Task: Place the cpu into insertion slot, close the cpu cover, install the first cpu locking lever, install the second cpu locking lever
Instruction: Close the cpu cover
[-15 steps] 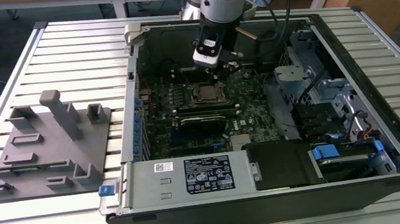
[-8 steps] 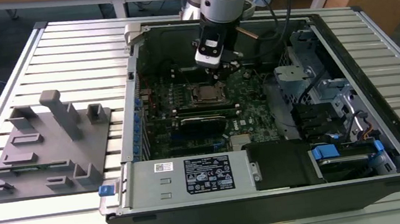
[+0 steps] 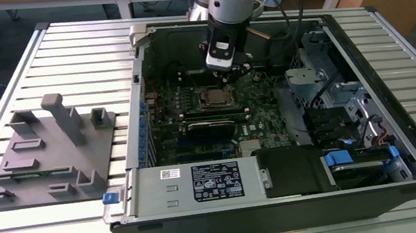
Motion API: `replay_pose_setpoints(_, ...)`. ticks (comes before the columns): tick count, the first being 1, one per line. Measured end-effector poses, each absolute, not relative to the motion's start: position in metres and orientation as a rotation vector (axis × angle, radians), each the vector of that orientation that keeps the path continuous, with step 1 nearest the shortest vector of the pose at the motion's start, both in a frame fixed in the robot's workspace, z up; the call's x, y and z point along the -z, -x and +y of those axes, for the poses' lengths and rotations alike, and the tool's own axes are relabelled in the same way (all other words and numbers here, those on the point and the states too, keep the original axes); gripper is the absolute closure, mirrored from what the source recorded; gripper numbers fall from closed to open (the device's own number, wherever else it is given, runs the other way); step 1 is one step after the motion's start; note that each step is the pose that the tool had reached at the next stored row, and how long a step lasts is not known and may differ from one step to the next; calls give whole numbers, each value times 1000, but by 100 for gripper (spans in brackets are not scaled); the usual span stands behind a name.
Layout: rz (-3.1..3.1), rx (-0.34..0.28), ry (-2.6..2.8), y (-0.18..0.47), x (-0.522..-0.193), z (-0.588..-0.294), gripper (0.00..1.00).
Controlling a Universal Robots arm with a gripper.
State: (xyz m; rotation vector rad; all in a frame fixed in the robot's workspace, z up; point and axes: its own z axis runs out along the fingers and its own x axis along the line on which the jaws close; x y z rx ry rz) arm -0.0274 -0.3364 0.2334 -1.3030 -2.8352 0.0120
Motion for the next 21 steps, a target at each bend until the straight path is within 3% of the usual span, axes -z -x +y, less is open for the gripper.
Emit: replay_pose_setpoints(21, -2864, -13, 1238, 27, -233, -336, 90)
